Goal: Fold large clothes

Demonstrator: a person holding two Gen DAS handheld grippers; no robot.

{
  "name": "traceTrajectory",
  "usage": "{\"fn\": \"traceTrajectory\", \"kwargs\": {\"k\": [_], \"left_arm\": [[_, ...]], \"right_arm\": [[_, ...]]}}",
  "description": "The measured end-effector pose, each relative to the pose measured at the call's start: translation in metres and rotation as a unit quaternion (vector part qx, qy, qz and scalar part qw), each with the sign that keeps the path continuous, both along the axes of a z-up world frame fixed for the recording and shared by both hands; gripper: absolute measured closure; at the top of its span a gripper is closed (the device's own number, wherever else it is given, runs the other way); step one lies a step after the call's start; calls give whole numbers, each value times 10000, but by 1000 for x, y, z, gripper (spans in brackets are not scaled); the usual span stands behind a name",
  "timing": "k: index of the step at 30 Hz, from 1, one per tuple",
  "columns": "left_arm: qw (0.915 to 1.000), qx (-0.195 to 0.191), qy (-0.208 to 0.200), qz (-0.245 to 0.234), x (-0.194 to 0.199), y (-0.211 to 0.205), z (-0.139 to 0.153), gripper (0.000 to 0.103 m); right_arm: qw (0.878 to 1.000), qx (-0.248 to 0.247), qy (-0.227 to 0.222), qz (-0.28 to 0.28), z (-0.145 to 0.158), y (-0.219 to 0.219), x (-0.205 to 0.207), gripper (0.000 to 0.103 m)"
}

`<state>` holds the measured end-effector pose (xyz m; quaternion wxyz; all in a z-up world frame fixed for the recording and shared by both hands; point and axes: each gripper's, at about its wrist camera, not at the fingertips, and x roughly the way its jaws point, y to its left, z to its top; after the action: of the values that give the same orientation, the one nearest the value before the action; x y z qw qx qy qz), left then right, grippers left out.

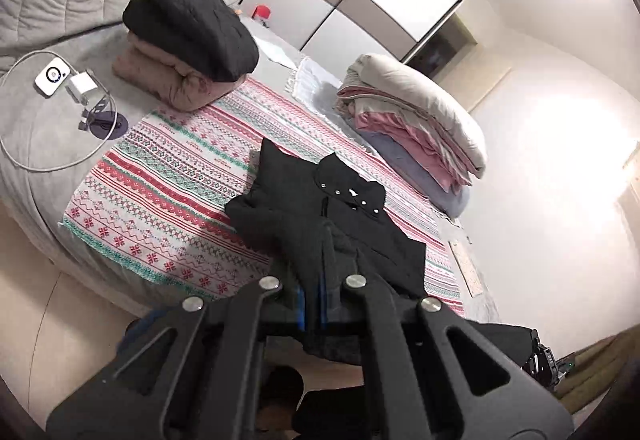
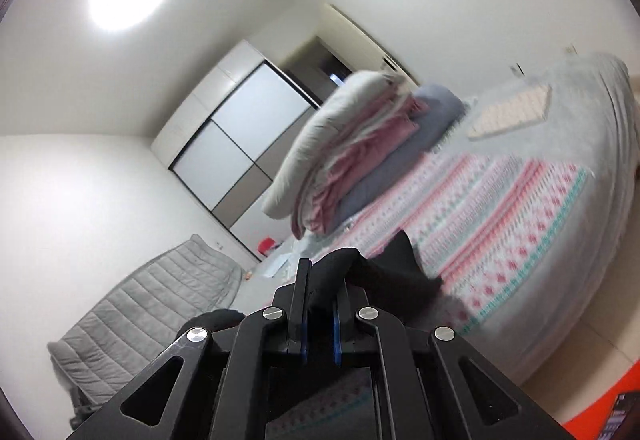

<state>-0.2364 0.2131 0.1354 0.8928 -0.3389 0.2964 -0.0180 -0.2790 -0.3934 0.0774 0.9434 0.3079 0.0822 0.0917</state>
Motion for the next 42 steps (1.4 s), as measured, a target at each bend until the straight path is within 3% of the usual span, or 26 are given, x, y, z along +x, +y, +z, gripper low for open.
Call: {"fn": "traceTrajectory", "kwargs": {"k": [6, 14, 18, 23, 25, 26, 27, 29, 31, 34, 35, 38, 42], "left_arm": [[9985, -355, 364, 180, 65, 10, -20, 97], [9960, -481, 505, 554, 178, 18, -8, 97], [9941, -329, 800, 662, 266, 19, -4, 97], [9892, -117, 1262, 736, 410, 22, -20, 95], [9874, 42, 1469, 595, 460, 16, -43, 81], [9840, 331, 1738, 214, 492, 7, -63, 66], [9800, 536, 1916, 30, 507, 3, -78, 57], [9727, 713, 2207, 91, 518, 3, -106, 57], [9765, 293, 2125, 215, 510, 17, -119, 56], [9800, 87, 1964, 311, 502, 32, -118, 50], [9820, 197, 1828, 421, 495, 37, -114, 46], [9813, 615, 1755, 494, 490, 36, -115, 35], [9661, 846, 2437, -81, 506, 24, -158, 34]], "right_arm": [[9990, 344, 289, 46, -10, -3, 72, 96], [9963, 788, 340, -17, 2, -4, 193, 95], [9959, 758, 494, -39, 16, 3, 263, 95], [9916, 899, 914, -144, 34, 9, 399, 94], [9881, 897, 1208, -308, 26, 11, 463, 90], [9838, 786, 1559, -407, 14, 13, 500, 84], [9762, 645, 1995, -553, -1, 16, 529, 77], [9557, 487, 2817, -693, -37, 20, 564, 74], [9557, 823, 2768, -565, -62, 16, 565, 74], [9572, 637, 2775, -519, -87, 7, 556, 52], [9569, 574, 2786, -589, -94, 3, 554, 45], [9546, 197, 2918, -558, -110, -1, 555, 44], [9362, -810, 3416, -189, -124, 19, 572, 43]]}}
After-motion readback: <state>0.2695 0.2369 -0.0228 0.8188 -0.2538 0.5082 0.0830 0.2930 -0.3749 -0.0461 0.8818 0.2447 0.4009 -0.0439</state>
